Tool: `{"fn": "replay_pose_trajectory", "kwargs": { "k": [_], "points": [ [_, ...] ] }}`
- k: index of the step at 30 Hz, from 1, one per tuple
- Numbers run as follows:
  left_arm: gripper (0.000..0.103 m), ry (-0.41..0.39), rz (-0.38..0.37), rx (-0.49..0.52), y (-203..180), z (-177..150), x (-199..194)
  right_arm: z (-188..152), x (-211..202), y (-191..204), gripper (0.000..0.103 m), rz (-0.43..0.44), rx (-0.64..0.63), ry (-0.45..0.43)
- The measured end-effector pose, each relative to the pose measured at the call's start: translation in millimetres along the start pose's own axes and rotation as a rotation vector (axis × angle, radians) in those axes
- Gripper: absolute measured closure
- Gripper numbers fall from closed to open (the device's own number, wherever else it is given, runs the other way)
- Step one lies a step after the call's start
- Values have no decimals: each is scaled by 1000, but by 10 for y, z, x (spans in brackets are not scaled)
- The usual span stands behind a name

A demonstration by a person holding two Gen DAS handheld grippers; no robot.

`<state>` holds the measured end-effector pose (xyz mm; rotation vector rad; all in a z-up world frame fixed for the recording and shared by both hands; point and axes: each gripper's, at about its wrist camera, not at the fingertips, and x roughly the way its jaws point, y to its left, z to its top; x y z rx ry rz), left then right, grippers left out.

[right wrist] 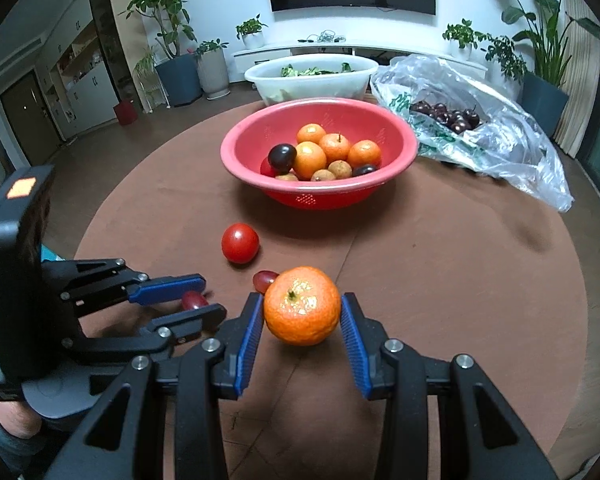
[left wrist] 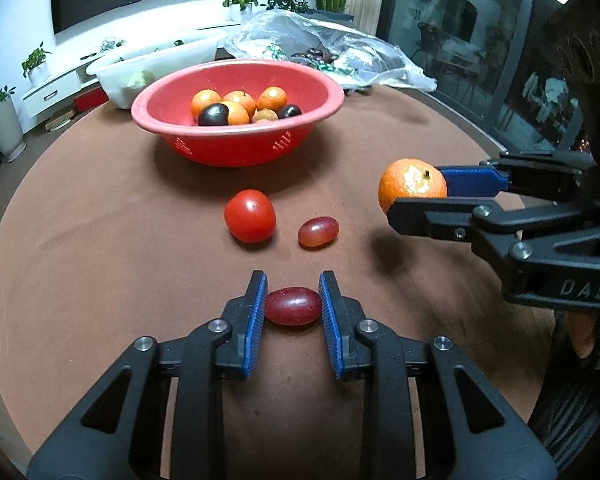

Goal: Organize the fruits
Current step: 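Grasp a red grape with the left tool while the right tool grasps a tangerine, then carry the grape and tangerine over the red bowl and open both tools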

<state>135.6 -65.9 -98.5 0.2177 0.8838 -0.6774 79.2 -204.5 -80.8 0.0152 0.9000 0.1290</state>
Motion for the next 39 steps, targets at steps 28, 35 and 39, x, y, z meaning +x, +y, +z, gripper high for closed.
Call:
{"fn": "replay_pose_trajectory", "kwargs": {
  "k": [28, 35, 39],
  "points": [
    [78, -142, 35, -77, 653, 1275, -47, 667, 119, 49, 61, -210, -184, -47],
    [78, -110, 73, -65, 767, 1514, 330, 1022, 393, -200, 61, -137, -102, -47],
    [78, -103, 72, -67, 796, 1547, 501, 1182, 616, -347, 61, -99, -46, -19]
  ]
}}
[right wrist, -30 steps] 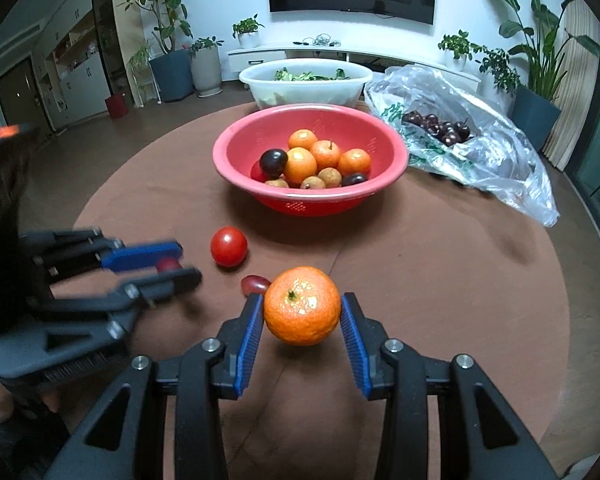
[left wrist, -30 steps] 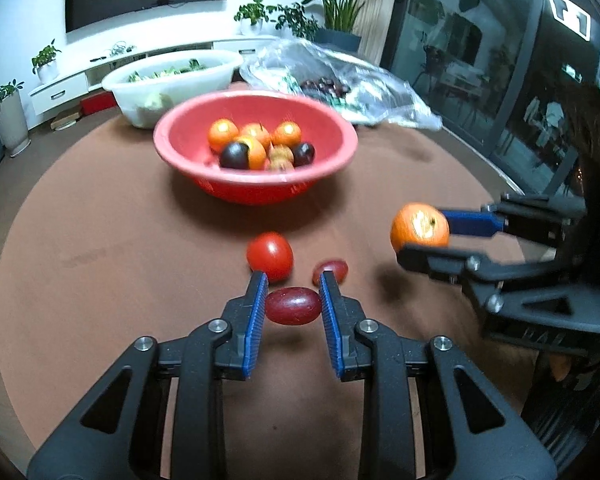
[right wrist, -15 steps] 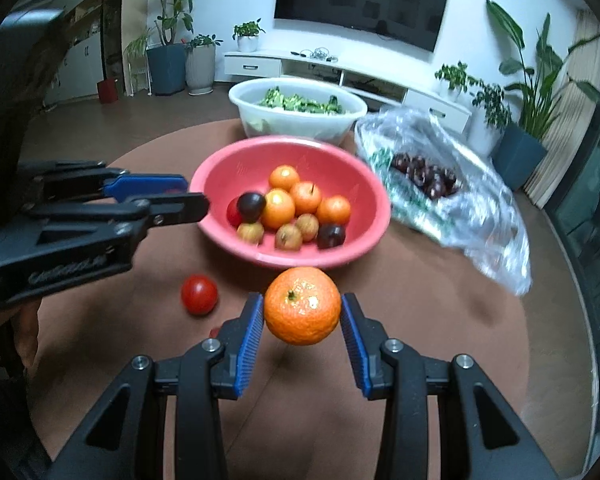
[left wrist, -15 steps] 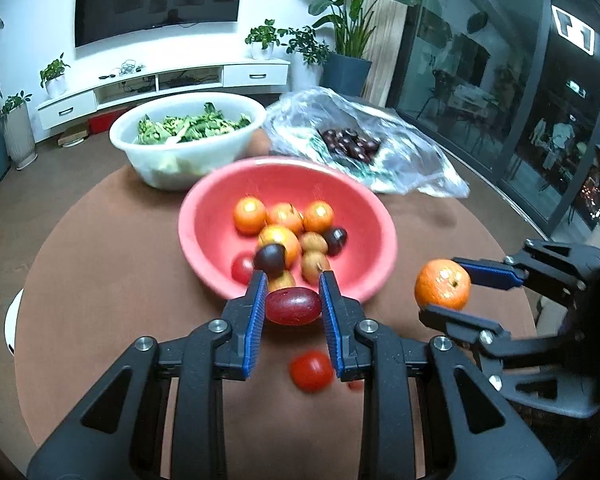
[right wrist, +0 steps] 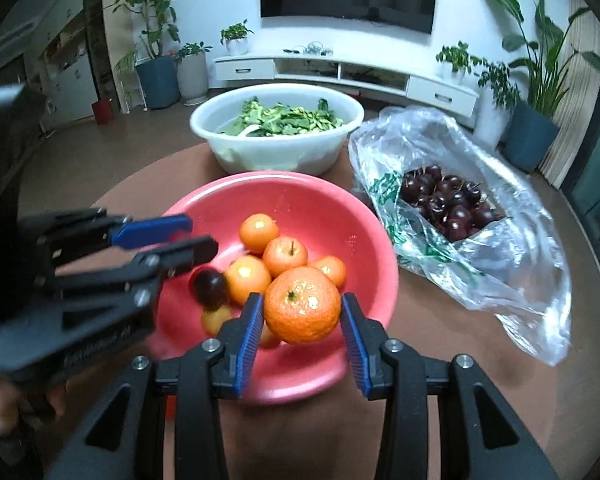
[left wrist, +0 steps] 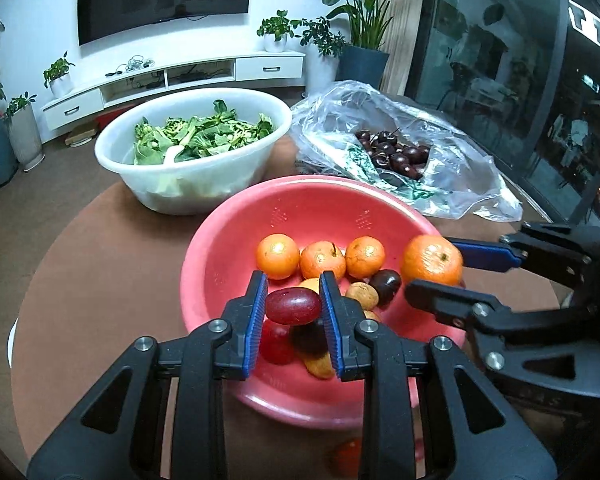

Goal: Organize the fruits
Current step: 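Carry the grape and tangerine over the red bowl and open both tools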

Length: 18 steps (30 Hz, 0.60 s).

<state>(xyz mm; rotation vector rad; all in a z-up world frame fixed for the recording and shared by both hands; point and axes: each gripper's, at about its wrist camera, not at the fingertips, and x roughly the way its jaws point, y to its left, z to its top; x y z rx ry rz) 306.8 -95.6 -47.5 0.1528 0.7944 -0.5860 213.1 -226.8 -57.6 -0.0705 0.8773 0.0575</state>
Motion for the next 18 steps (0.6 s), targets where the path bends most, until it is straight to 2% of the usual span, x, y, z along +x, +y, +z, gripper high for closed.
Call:
{"fn": "replay_pose_trajectory", "kwargs": {
  "k": [8, 11, 14, 16, 18],
  "points": [
    [77, 29, 9, -4, 47, -41, 282, 39, 359, -13, 60, 3, -3, 59],
    [74, 23, 17, -3, 65, -59, 316, 34, 398, -14, 60, 1, -11, 58],
    [61, 15, 45, -8, 92, -60, 296, 42, 404, -20, 60, -1, -14, 63],
    [46, -3, 34, -18, 127, -66, 228, 52, 397, -31, 60, -6, -15, 64],
    [39, -18, 18, -21, 131, -69, 150, 52, 379, -44, 60, -1, -14, 62]
  ]
}}
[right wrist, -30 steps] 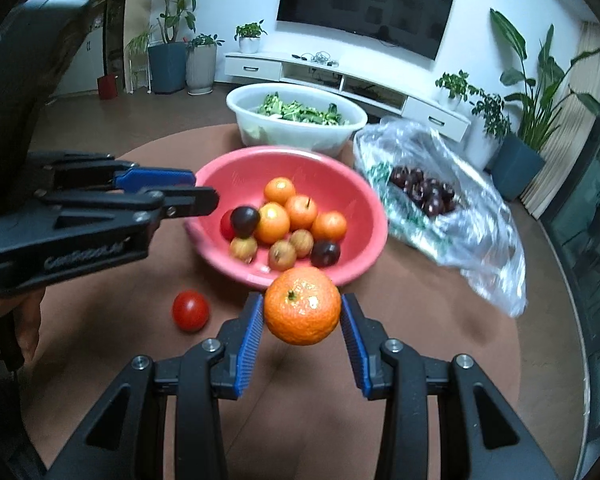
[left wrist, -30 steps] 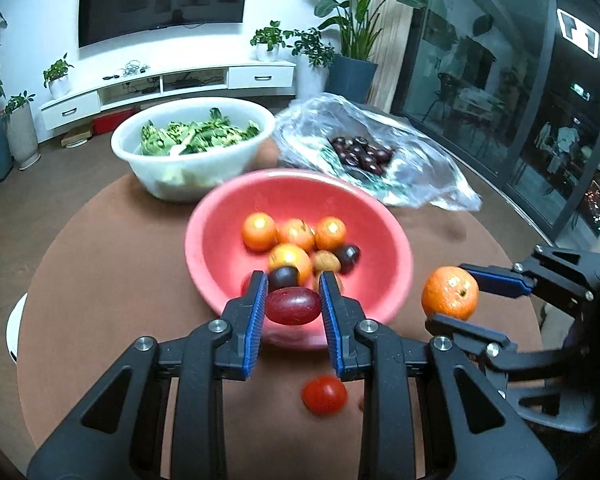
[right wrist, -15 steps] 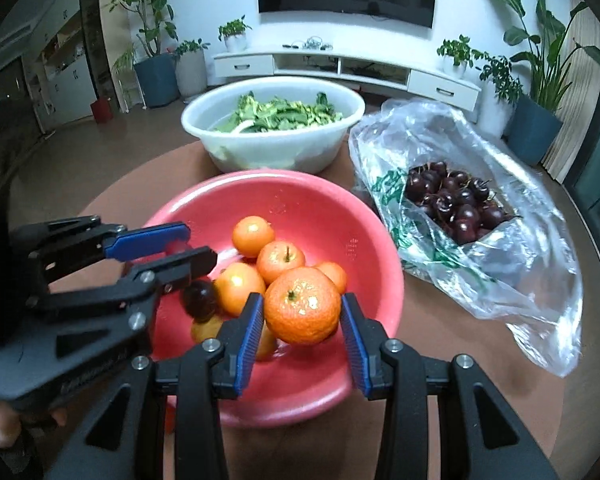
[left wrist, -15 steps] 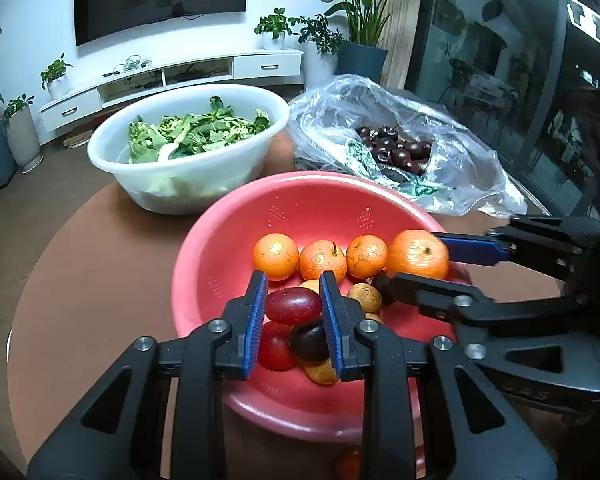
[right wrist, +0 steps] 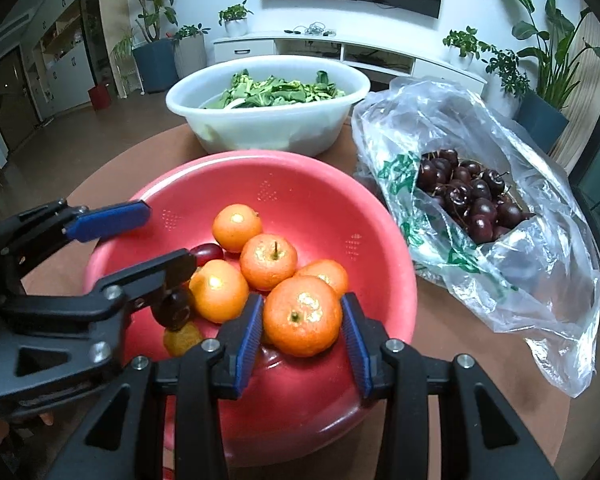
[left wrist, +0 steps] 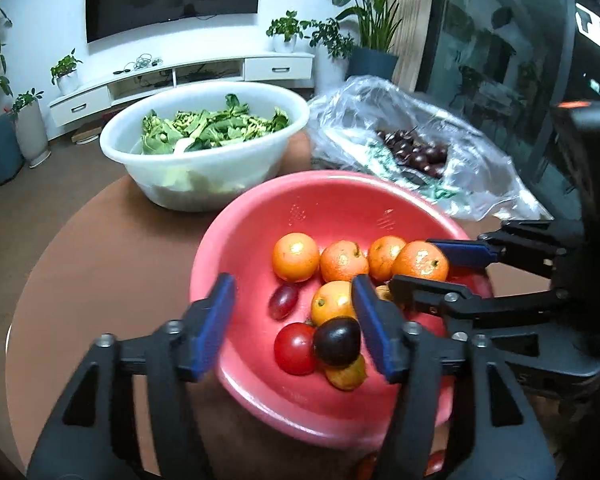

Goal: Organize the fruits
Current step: 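Carry the grape and tangerine over the red bowl and open both tools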

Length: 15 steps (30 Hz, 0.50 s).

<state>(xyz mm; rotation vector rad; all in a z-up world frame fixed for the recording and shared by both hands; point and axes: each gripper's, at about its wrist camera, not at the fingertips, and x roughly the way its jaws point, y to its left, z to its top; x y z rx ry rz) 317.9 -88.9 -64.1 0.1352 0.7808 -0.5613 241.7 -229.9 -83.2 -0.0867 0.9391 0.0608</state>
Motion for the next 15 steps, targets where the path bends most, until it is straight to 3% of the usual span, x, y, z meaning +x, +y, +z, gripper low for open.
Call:
{"fn": "replay_pose_trajectory", "kwargs": {
  "k": [2, 4, 8, 10, 15],
  "points": [
    [33, -9, 11, 10, -23, -17, -75, -12, -29, 5, 58, -9, -5, -5],
    [16, -18, 14, 4, -28, -33, -161, -33, -76, 4, 52, -15, -2, -12],
    [12, -50, 9, -3, -13, -151, -418, -155, -303, -4, 41, 8, 13, -50],
    [2, -53, 10, -8, 4, -243, -554, -243, -436, 4, 39, 15, 28, -70],
    [0, -27, 38, -17, 14, -559, -843, -607, -615, 143, 38, 136, -12, -64]
  ]
}}
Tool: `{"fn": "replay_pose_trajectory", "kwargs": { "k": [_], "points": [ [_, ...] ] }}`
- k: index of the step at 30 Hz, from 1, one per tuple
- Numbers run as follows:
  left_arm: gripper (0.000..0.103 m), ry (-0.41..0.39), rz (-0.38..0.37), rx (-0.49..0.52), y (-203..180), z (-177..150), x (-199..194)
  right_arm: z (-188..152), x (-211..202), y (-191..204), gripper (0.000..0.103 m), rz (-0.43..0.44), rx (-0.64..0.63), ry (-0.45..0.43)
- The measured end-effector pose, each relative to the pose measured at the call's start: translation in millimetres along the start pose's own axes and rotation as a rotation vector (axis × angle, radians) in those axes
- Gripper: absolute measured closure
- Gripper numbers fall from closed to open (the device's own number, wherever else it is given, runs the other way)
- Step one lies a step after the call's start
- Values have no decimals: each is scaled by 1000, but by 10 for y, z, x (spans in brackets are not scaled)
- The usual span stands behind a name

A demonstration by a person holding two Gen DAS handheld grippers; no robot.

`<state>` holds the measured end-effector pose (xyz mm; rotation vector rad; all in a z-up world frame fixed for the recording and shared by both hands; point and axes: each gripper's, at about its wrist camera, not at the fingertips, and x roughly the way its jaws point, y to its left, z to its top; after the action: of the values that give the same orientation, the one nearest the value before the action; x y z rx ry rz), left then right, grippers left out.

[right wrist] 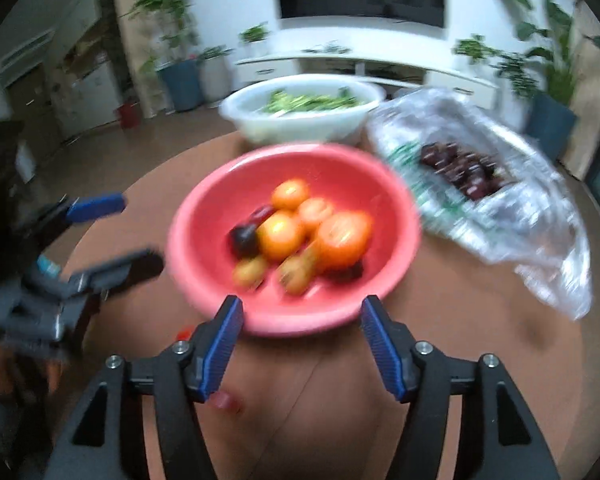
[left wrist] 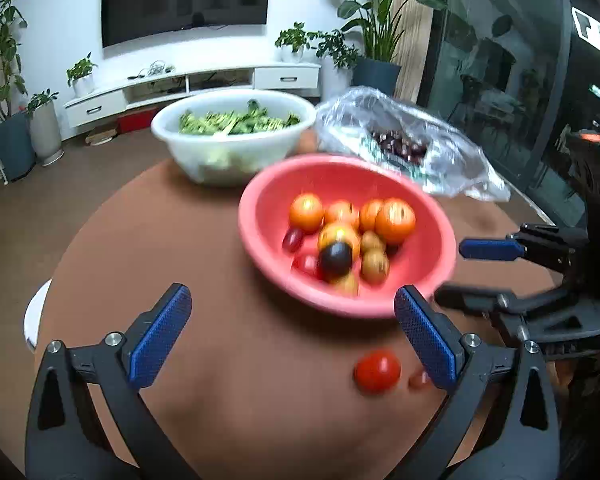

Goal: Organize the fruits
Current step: 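Grasp the red tomato with the left tool while the right tool grasps a red grape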

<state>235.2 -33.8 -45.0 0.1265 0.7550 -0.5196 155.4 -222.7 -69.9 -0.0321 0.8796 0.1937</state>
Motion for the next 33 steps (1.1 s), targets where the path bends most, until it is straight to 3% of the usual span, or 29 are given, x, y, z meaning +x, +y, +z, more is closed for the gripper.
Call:
{"fn": "replay_pose_trajectory", "kwargs": {
  "k": [3, 5, 12, 18, 22, 33],
  "points": [
    [0, 18, 24, -25, 25, -230, -158, -225, 64, 231, 39, 27, -120, 66],
    [0, 24, 22, -54, 40, -386, -256, -319, 135, 355, 49, 42, -175, 106],
    [0, 64, 14, -74, 14, -782, -327, -386, 326, 493, 57, 75, -229, 165],
    [0, 78, 8, -62, -16, -820, -301, -381, 339, 493, 64, 76, -246, 178],
    [0, 91, 8, -61, -1, -764, -257, -374, 310, 554, 75, 84, -266, 188],
    [0, 119, 29, 11, -164, -589, -107, -409, 188, 523, 78, 56, -224, 165]
  ]
}}
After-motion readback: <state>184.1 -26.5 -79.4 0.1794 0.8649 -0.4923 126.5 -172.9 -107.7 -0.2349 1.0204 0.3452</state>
